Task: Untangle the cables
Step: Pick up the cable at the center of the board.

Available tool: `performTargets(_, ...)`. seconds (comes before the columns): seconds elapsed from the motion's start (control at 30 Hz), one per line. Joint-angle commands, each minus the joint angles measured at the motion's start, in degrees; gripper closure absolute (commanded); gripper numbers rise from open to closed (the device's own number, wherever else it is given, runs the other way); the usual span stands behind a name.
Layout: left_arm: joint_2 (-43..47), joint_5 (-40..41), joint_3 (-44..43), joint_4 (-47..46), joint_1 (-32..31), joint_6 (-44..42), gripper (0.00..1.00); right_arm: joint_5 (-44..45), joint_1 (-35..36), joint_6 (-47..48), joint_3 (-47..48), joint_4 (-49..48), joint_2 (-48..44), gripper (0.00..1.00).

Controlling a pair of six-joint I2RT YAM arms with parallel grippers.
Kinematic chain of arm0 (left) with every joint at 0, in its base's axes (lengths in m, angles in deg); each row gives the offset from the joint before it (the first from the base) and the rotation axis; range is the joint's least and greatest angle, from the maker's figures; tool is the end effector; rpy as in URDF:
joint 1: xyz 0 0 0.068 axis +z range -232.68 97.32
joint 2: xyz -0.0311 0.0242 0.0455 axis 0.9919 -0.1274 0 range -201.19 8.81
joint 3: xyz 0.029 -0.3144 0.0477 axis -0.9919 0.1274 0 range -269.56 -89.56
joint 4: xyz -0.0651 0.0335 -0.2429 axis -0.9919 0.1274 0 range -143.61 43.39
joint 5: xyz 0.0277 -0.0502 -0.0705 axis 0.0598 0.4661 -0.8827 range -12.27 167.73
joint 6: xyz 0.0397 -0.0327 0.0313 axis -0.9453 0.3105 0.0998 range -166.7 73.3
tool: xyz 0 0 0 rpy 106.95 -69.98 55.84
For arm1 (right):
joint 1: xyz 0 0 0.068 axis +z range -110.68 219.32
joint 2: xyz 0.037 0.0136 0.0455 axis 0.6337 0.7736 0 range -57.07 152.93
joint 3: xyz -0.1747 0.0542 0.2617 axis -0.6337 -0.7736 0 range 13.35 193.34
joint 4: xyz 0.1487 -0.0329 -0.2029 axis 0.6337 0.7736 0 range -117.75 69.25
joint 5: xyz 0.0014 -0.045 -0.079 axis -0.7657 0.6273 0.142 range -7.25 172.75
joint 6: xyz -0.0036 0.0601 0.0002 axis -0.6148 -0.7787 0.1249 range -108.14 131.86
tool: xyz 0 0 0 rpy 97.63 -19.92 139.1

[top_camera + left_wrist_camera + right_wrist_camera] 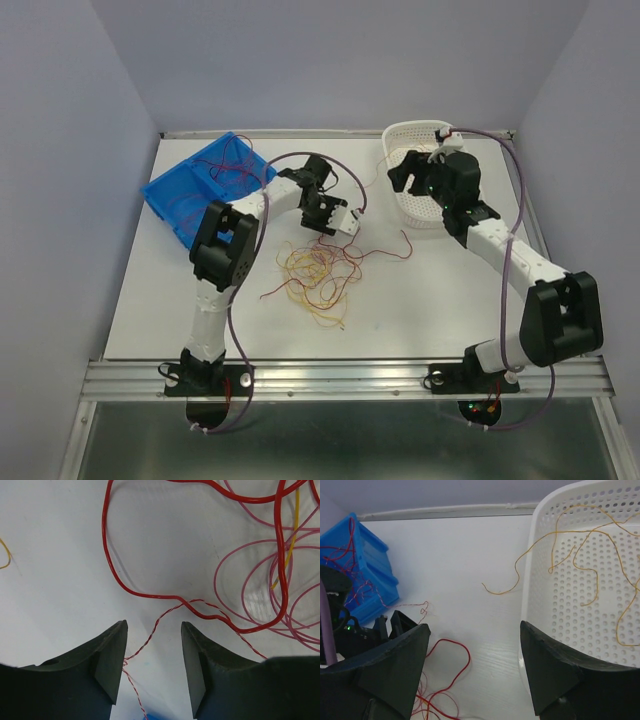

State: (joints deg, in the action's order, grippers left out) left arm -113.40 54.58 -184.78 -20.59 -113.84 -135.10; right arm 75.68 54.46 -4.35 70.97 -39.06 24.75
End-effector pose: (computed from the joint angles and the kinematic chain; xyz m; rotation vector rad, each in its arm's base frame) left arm 0.4033 -0.2642 0.2239 2.2229 1.1365 -0.1284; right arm 0.3185 0.0919 0.3535 -0.0727 1.8207 0.5002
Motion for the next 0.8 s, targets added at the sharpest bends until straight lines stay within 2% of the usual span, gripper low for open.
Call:
performTargets(0.0, 0.0, 2.5, -2.4, 0.1, -0.6, -0.6, 0.43, -2.3, 0.4, -1.0, -2.7, -6.8, -3.9, 0.21)
performTargets(0.03, -0.2, 3.2, -2.5, -0.1, -0.6, -0.5, 0.45, -2.2, 0.4, -1.1, -3.0, -7.1, -4.2, 0.21)
performTargets(0.1, -1.1, 5.2, -2.6, -1.5, -1.1, 0.7, 0.59, -2.1, 0.4, -1.2, -3.5, -7.5, -4.9, 0.21)
performTargets(0.13, -1.6, 5.8, -2.8, -1.7, -1.2, 1.0, 0.73, -2.1, 0.4, -1.2, -3.6, -7.7, -5.2, 0.21)
performTargets(0.23, -1.6, 6.6, -3.7, -0.9, -1.3, 1.2, 0.83, -1.5, 0.4, -1.8, -4.0, -8.0, -5.4, 0.21)
performTargets(0.27, -1.0, 6.1, -3.7, -0.2, -1.3, 1.2, 0.9, -1.3, 0.4, -2.0, -4.4, -8.3, -6.0, 0.21)
performTargets(0.33, 2.5, 5.0, -3.1, -0.2, -1.3, 2.6, 0.94, -0.2, 0.4, -2.9, -6.0, -10.3, -6.9, 0.21)
performTargets(0.37, 3.9, 4.9, -1.6, -1.1, -1.4, 3.4, 1.0, 0.3, 0.4, -3.1, -6.8, -10.9, -7.5, 0.21)
performTargets(0.53, 14.0, 6.9, 3.0, -8.3, -0.7, 9.9, 1.0, 4.3, 0.4, -3.4, -10.6, -12.9, -11.4, 0.21)
performTargets(0.77, 24.5, 10.8, 8.5, -18.8, 2.1, 18.7, 1.0, 5.3, 0.4, -3.4, -12.4, -13.8, -12.8, 0.21)
